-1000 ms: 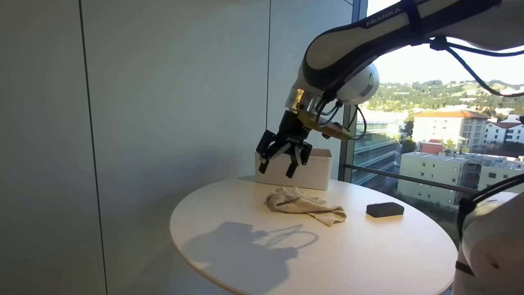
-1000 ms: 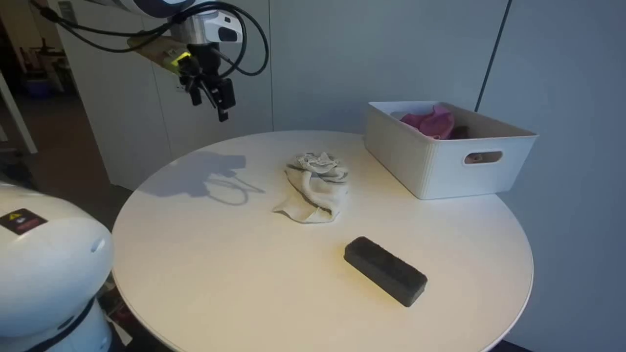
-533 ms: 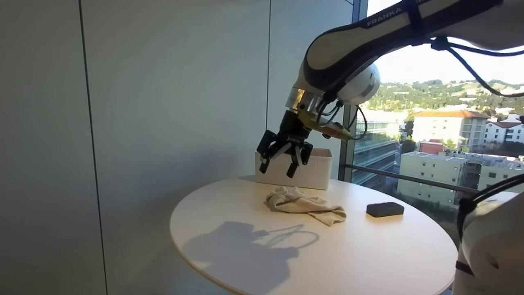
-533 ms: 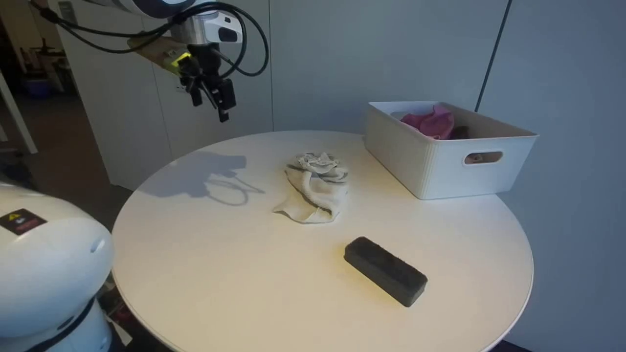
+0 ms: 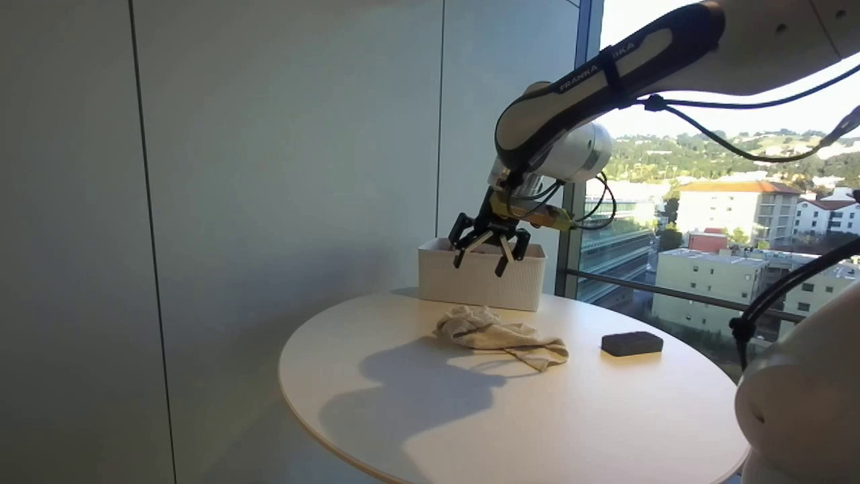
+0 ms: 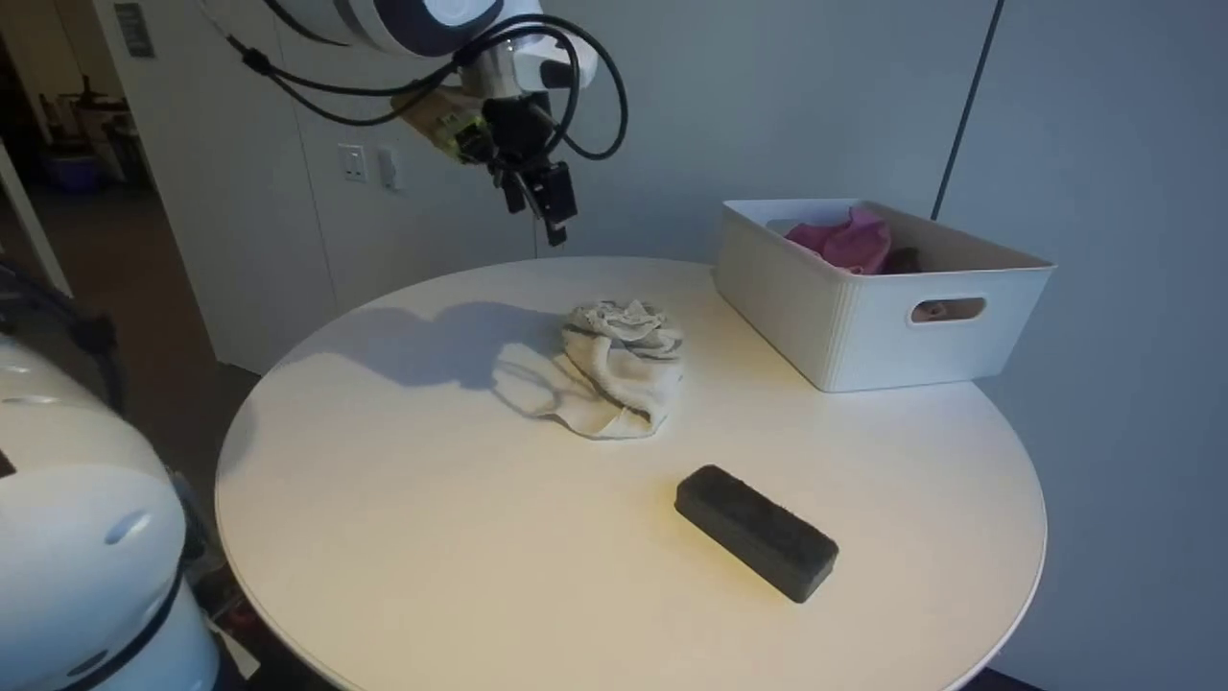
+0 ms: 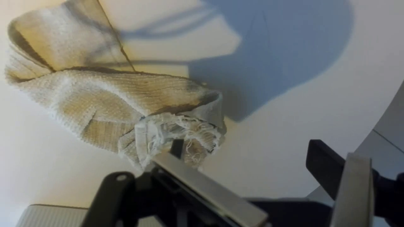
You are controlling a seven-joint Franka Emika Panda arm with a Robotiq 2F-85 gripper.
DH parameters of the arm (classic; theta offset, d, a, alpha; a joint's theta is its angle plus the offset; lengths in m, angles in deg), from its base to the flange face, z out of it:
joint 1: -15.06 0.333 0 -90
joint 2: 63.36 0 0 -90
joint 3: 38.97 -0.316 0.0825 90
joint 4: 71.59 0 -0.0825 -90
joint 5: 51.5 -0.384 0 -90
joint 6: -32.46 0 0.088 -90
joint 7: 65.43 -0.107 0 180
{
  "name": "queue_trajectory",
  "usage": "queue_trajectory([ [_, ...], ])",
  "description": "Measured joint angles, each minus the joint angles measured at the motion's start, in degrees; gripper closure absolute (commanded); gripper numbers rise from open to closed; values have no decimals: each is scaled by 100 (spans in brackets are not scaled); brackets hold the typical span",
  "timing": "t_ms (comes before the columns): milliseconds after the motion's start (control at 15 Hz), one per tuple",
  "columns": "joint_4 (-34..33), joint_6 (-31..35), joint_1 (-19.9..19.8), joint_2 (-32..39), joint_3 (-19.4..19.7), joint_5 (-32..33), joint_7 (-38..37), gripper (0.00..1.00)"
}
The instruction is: Use the shirt to wipe the table
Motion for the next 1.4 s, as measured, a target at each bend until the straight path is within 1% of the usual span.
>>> queue_trajectory([
  [200, -440, 41, -229, 702, 193, 177, -45, 0],
  [400, -880, 40, -359, 1432, 323, 435, -172, 0],
  [600, -1250, -6, -362, 2109, 446, 512, -223, 0],
  [800, -1553, -187, -319, 2699, 571, 476, -218, 0],
  [867, -1654, -260, -312, 2878, 617, 454, -218, 25],
  [933, -1751, -341, -309, 3032, 657, 401, -206, 27],
  [1000, -1837, -415, -307, 3167, 686, 315, -166, 33],
  [1267, -2091, -590, -277, 3448, 727, -191, 129, 62],
  [1400, -2217, -757, -254, 3454, 728, -383, 240, 73],
])
